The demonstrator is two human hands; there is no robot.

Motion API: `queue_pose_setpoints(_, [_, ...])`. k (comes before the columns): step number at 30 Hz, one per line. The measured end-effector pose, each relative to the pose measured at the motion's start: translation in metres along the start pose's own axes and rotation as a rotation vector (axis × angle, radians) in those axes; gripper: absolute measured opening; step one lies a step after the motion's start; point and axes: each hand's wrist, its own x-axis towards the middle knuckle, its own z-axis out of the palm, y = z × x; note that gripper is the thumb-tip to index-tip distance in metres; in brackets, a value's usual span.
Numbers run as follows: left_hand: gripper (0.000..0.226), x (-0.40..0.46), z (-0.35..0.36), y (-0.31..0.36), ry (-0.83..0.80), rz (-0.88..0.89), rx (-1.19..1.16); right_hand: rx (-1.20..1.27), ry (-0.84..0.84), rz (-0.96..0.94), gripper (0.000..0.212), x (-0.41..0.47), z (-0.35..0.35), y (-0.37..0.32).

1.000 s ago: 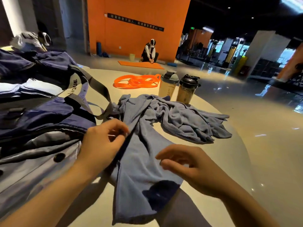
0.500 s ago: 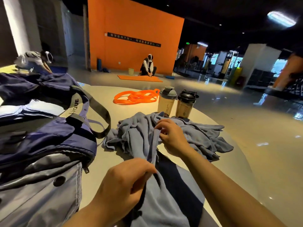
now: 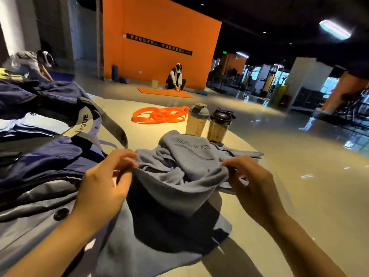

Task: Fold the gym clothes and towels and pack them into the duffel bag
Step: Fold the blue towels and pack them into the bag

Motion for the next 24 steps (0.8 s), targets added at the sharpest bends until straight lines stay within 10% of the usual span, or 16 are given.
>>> queue_pose_setpoints(6, [0.045,-0.024,0.023,0.042,-0.462,0.253,0.021,0.095,-0.108,0.304,0.026,-0.050,0.018,-0.017])
queue_pose_setpoints(24, [0.026,-0.021,-0.028,0.078,-0.017,0.332,0.052,0.161,-0.409,0.422,0.028,-0.008,0.057,0.021])
